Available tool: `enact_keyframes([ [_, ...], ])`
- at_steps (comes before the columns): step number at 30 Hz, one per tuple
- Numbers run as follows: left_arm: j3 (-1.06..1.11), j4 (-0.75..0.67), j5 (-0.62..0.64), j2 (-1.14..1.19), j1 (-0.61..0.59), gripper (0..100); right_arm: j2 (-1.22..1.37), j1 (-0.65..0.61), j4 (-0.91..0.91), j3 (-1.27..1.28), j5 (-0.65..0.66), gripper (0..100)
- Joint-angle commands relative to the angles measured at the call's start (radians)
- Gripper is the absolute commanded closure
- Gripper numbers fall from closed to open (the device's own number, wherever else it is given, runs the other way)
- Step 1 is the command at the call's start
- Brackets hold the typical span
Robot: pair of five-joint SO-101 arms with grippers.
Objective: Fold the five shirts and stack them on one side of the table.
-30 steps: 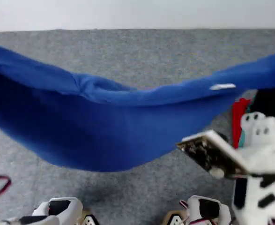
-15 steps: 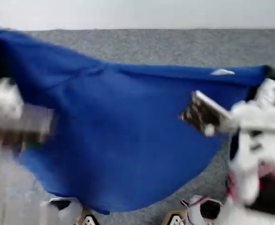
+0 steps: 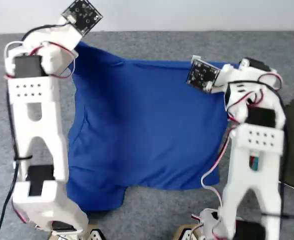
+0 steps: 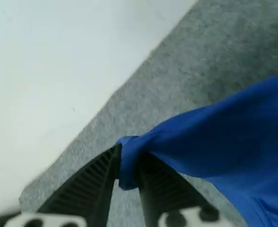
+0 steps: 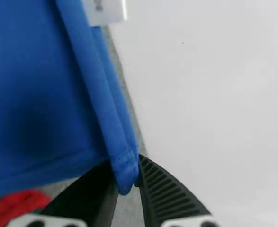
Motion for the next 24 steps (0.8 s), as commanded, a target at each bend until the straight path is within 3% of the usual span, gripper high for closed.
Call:
enact_keyframes([
  [1, -0.01, -0.147, -0.008, 0.061, -0.015, 99, 0.097, -0.008, -0.202, -0.014, 0.011, 98.5],
  [12, -0.01, -0.491, -0.008, 0.213, -0.021, 99, 0.449, -0.071, -0.708, -0.058, 0.015, 98.5],
  [19, 0.002, -0.43, -0.008, 0.245, -0.014, 99, 0.561, -0.081, -0.631, -0.149, 0.008, 98.5],
  [24, 0.005, -0.278, -0.008, 0.287, -0.021, 99, 0.576, -0.084, -0.331, -0.242, -0.222, 98.4],
])
